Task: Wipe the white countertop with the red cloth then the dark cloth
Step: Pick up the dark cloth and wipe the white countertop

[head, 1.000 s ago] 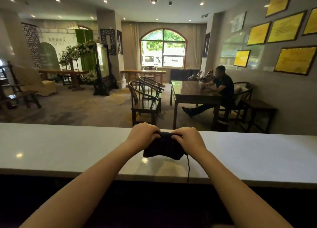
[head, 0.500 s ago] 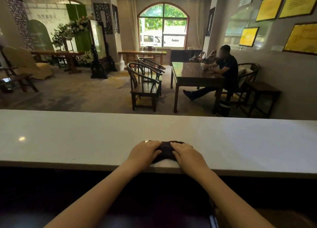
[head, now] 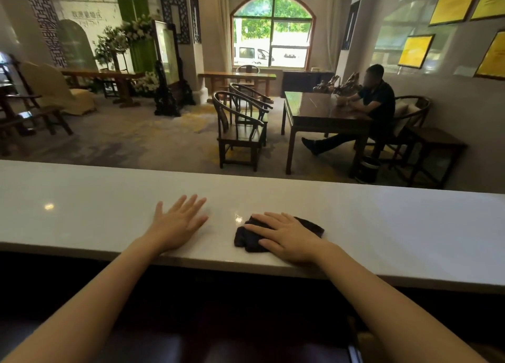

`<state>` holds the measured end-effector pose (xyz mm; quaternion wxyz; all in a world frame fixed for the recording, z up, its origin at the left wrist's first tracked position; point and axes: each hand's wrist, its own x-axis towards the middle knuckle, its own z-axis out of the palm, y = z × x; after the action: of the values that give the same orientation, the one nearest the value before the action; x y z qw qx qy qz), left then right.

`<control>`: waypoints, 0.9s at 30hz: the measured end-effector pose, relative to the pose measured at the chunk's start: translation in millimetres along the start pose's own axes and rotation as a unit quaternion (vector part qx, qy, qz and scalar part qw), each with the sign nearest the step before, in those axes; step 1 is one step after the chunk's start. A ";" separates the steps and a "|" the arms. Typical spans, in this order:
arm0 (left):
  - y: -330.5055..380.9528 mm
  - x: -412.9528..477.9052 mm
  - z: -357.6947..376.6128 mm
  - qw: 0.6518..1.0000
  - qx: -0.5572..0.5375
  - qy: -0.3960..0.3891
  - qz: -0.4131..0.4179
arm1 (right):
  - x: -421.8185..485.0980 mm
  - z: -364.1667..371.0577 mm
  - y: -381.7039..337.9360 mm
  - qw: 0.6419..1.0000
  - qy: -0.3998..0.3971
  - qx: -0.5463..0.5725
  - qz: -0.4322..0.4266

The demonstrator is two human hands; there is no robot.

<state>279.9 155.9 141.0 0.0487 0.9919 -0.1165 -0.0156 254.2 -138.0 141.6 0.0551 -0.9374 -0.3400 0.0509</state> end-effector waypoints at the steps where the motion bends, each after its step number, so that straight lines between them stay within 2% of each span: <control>1: -18.6 0.1 2.4 1.000 0.011 -0.003 -0.025 | 2.3 5.0 0.6 1.000 0.010 -0.003 0.009; 6: -71.5 -0.2 19.3 0.997 0.010 -0.011 -0.079 | 32.0 5.0 5.2 0.997 0.011 0.024 0.072; 9: -70.3 -1.2 24.5 0.997 -0.003 0.016 -0.073 | 68.5 1.5 11.1 0.993 0.020 0.025 0.113; 18: -65.9 -7.2 20.1 0.997 -0.031 0.022 -0.064 | 169.5 0.2 23.2 0.981 0.055 0.027 0.184; 21: -66.3 -6.9 20.4 0.997 -0.035 0.017 -0.065 | 162.2 1.0 5.7 0.983 0.060 0.042 0.169; 27: -69.5 -2.3 23.8 0.997 -0.033 0.013 -0.074 | 97.2 14.7 -78.8 0.995 0.039 0.066 0.059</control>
<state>292.5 221.5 110.4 0.0816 0.9958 -0.0415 -0.0097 276.7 -14.4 132.3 0.1267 -0.9515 -0.2773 0.0400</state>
